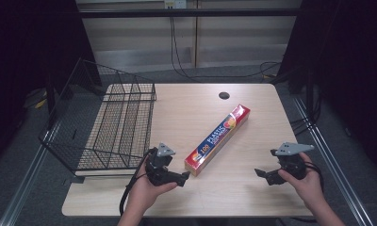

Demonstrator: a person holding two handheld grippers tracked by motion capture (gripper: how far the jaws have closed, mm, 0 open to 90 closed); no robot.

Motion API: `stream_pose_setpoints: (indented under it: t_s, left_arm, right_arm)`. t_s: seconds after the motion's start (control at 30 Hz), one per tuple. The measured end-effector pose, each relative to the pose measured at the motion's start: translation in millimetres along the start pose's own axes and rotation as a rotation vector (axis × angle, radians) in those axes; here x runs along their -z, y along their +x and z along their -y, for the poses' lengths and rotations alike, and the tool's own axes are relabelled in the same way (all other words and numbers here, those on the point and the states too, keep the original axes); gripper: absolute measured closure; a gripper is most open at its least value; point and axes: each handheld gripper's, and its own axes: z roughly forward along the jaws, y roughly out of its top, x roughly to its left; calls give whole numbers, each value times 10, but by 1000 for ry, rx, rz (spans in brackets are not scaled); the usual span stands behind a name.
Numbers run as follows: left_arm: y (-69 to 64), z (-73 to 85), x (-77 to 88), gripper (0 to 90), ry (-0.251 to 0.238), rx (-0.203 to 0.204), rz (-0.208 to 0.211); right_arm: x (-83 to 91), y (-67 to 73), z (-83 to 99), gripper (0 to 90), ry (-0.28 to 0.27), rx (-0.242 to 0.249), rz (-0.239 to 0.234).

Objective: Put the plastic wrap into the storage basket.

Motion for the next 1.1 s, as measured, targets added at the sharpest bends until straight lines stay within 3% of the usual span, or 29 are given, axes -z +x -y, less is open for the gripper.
stream_pose_setpoints:
  t_s: [0.23,0.27,0.37,0.47,0.5,0.63,0.8,0.9,1.0,1.1]
  left_arm:
    - [17,-52,-18,46,3,12,2]
    - [36,-64,-10,46,23,2,7]
    - [28,-73,-29,46,3,13,5]
    - [6,-119,-14,47,53,-10,17]
    - [-13,-130,-35,47,35,-9,9]
    - [-65,-232,-81,47,61,-24,8]
    - [-138,-423,-129,47,36,-26,13]
    - [-159,-530,-200,47,56,-34,15]
    - [-152,-620,-268,50,60,-14,23]
    - [-123,-690,-306,64,56,2,-9]
  right_arm:
    - [-25,-26,24,22,9,-3,3]
    - [-28,-34,21,22,7,-8,6]
    - [-32,-40,16,22,3,-11,4]
    - [-26,-19,26,22,14,3,9]
    - [-24,-14,25,22,8,2,1]
    - [-20,10,33,22,20,14,6]
    - [-48,36,26,22,18,18,-3]
    - [-65,24,23,24,21,14,-8]
    - [-62,-5,14,24,10,-9,-9]
    - [-78,-20,11,24,6,-7,-7]
